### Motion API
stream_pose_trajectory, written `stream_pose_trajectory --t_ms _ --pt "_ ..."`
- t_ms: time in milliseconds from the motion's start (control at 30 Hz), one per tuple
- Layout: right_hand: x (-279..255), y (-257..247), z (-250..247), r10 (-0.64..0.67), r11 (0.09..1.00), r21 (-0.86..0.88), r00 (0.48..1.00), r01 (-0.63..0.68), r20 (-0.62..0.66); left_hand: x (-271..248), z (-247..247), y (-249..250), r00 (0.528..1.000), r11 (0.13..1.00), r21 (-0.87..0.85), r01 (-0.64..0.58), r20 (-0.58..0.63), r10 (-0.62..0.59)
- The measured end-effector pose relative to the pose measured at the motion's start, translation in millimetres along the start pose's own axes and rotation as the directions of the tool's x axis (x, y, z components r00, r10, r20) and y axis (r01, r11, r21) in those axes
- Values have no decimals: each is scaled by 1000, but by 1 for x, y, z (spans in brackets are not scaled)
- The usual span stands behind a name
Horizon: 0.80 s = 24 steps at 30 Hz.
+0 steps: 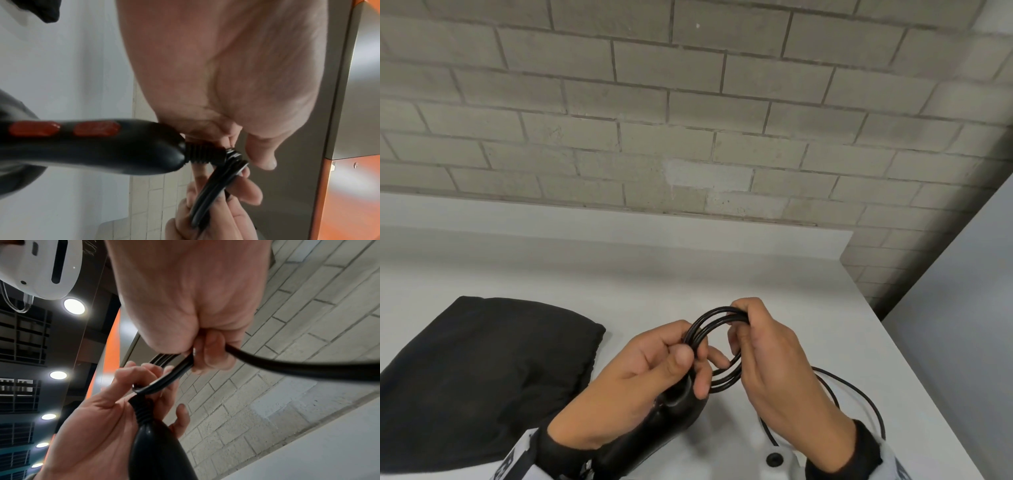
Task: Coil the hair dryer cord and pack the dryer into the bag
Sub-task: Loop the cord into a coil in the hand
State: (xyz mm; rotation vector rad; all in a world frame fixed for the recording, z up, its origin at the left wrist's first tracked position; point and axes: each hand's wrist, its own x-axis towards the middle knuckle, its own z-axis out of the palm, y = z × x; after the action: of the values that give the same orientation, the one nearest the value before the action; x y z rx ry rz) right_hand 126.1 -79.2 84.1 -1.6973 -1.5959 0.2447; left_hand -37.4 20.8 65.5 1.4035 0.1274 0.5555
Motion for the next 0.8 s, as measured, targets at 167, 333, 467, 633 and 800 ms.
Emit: stream_pose_trajectory --t_ms 167,333,467,633,800 --pt "-2 2 5 25 998 52 999 -22 -48 -1 4 -5 998 999 29 -24 -61 25" --pt "-3 5 7 38 992 120 998 -32 -48 2 8 -9 984 996 55 -71 -161 79" --pt "-6 8 6 -5 997 79 1000 7 -20 2 10 -9 979 997 41 -64 -192 71" --pt "-9 13 0 -20 1000 -24 1000 20 -16 4 9 -8 990 999 25 -39 -136 42" --pt "-4 9 -6 -181 965 -214 977 154 -110 6 12 -8 997 999 34 -23 -77 25"
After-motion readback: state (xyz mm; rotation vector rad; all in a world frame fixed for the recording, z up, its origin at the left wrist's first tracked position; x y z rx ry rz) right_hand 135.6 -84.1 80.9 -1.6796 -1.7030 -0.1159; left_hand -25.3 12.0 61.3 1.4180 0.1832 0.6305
